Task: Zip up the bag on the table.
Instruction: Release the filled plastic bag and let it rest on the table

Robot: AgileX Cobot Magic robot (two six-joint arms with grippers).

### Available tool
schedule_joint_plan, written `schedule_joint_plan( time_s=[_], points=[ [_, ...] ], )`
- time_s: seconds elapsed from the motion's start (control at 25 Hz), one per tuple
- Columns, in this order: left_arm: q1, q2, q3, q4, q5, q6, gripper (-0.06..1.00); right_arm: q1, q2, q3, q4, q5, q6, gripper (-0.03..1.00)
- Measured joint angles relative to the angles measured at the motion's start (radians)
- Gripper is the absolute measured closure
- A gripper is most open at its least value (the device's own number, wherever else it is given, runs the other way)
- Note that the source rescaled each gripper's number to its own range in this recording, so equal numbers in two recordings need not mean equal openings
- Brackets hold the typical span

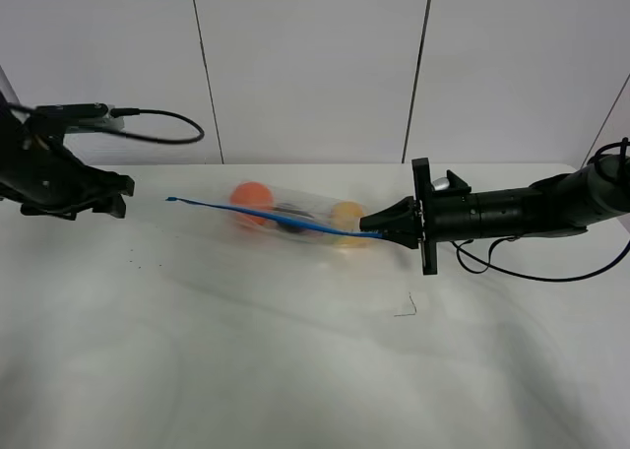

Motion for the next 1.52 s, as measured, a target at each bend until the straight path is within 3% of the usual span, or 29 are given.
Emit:
schedule_joint_plan(
  time_s=[0.08, 0.2, 0.44, 0.72, 1.12, 1.28, 1.4, 1.52],
  points=[
    [0.0, 0.0, -0.086, -0.001, 0.207, -0.012, 0.02, 0.0, 0.0, 0.0, 0.0, 0.0, 0.0, 0.97],
    [0.0, 0.0, -0.185, -0.001, 0.406, -0.017, 0.02, 0.0, 0.0, 0.0, -0.001, 0.0, 0.0, 0.97],
    [0.0, -0.004, -0.264, -0.025, 0.65, -0.021, 0.02, 0.0, 0.0, 0.0, -0.002, 0.0, 0.0, 0.97],
    [0.0, -0.104, -0.149, -0.038, 0.649, 0.025, 0.02, 0.0, 0.0, 0.0, -0.008, 0.0, 0.0, 0.97],
    [0.0, -0.566, 0.321, -0.039, 0.649, 0.028, 0.02, -0.001, 0.0, 0.0, -0.011, 0.0, 0.0, 0.97],
    [0.0, -0.767, 0.455, -0.039, 0.638, 0.03, 0.02, -0.002, 0.0, 0.0, -0.017, 0.0, 0.0, 0.97],
    [0.0, -0.908, 0.546, -0.039, 0.561, 0.047, 0.02, -0.002, 0.0, 0.0, -0.022, 0.0, -0.002, 0.97],
    [0.0, -1.019, 0.568, -0.046, 0.543, 0.072, 0.02, -0.002, 0.0, 0.0, -0.029, 0.0, -0.003, 0.97]
  ],
)
